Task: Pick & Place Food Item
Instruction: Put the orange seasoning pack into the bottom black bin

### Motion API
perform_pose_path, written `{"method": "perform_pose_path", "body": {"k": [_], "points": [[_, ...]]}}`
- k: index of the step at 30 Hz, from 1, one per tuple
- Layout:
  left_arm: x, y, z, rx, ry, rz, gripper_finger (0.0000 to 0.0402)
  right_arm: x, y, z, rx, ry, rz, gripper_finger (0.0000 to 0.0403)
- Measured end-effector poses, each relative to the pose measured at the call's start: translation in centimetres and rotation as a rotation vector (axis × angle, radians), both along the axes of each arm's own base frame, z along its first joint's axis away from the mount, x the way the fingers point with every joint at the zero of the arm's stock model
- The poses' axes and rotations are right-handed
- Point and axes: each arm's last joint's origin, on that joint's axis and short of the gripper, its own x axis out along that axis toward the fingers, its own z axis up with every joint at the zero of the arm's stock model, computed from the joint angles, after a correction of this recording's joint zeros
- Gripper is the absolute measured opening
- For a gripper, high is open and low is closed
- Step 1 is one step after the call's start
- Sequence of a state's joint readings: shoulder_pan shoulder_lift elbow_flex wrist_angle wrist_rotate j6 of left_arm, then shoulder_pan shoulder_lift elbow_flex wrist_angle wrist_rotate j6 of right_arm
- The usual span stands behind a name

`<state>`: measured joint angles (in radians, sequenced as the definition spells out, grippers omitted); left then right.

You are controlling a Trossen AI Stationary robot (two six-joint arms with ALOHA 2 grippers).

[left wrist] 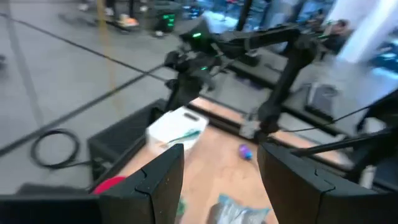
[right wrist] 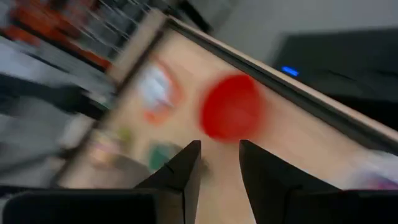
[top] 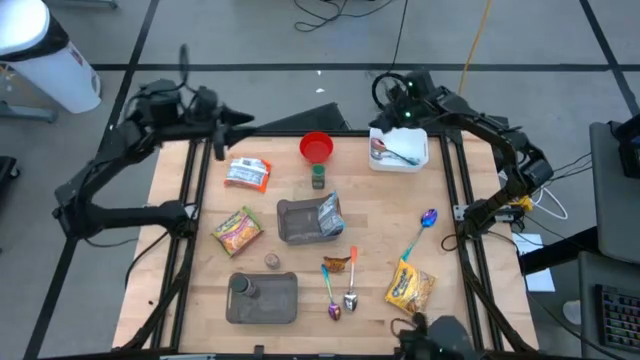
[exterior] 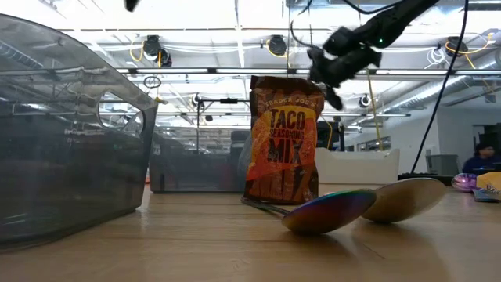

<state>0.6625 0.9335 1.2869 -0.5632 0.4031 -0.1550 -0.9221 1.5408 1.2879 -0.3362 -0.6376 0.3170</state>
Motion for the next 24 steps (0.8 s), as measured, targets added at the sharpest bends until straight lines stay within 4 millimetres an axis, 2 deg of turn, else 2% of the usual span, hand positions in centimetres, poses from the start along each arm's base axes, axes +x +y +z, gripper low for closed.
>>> {"method": "perform_pose_path", "body": {"k": [5,11,14,17,21,24], "points": [[-2.7,-2.0,-0.4,-0.025,0.069,0.034,0.0214,3.9,2.0,0.7,0.023,-0.267,-0.005,0.0105],[-4.2,-3.3,-1.2,-0.099,0.148,0.026,0.0214,7.7,6.6,1.3,-0.143,-0.582,-0.114,0.0105],[-4.1,-3.4,-2.1,-0.119,0.192,0.011,0.0214,8.6,9.1,1.1,-0.211,-0.695,-0.218,0.0105],[-3.7,-3.2,-3.2,-0.139,0.229,0.003,0.0214,9.2,11.2,0.4,-0.210,-0.735,-0.259,0.0104],[-2.7,-2.4,-5.2,-0.190,0.298,0.018,0.0214,10.0,13.8,-0.6,-0.168,-0.720,-0.190,0.0102],[-2.1,-2.0,-6.7,-0.244,0.344,0.025,0.0214,10.6,15.6,-0.6,-0.145,-0.729,-0.134,0.0104]]}}
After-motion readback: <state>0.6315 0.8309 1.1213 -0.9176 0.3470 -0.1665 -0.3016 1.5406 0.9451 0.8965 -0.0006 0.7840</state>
